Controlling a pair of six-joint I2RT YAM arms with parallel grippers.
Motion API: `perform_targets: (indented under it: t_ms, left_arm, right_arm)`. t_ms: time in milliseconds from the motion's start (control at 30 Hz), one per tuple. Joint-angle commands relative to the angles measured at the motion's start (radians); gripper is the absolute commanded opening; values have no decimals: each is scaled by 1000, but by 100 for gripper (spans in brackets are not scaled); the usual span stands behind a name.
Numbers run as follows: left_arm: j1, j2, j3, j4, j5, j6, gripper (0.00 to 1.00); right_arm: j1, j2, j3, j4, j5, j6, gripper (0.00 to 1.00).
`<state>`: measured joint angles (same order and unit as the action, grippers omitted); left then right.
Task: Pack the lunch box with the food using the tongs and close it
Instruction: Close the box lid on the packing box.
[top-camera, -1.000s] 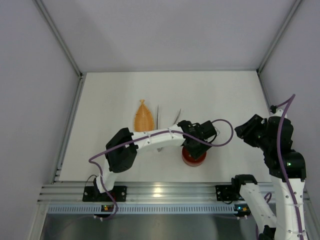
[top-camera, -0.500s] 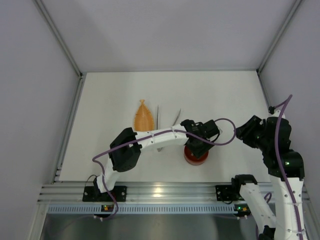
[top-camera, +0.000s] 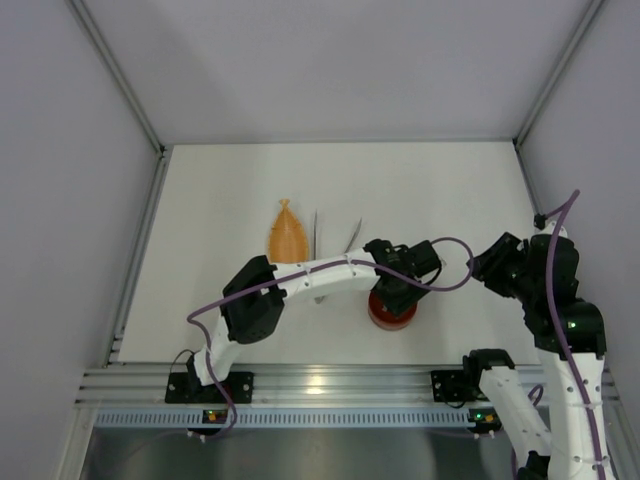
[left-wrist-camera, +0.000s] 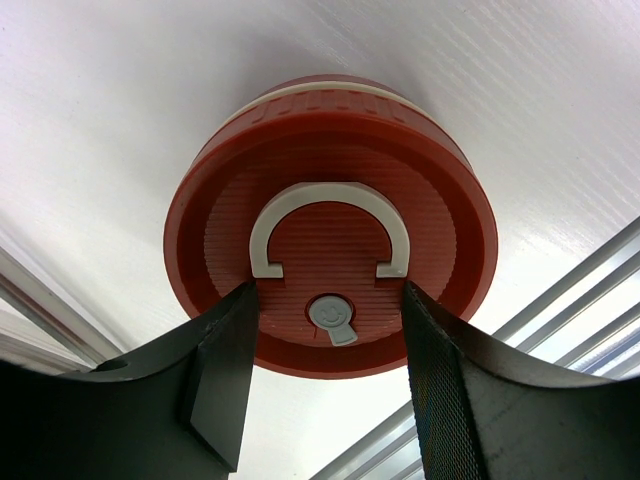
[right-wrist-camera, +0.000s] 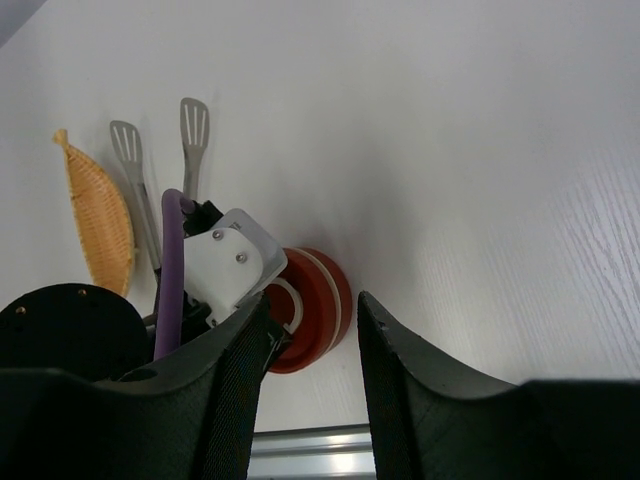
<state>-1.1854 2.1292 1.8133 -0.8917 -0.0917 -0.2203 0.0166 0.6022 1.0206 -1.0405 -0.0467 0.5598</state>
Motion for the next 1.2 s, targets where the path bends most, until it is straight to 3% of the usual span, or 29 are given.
perform_targets:
  t_ms: [0,300,900,1167]
  left_arm:
    - [3,150,-30,-67,-57,10,38]
    - [15,212,84,-164,-72,30,43]
    - [23,54,63,-99,-68,19,64]
    - [23,17,54,-75,-75,16,67]
  right_arm:
    - [-4,-10,1,31,-4,-14,40]
    - [-4,-9,-8,34,-18,-15,40]
    - [-6,-5,-16,37,-30,-21,40]
    - [-4,-4,-14,37,-33,-24,40]
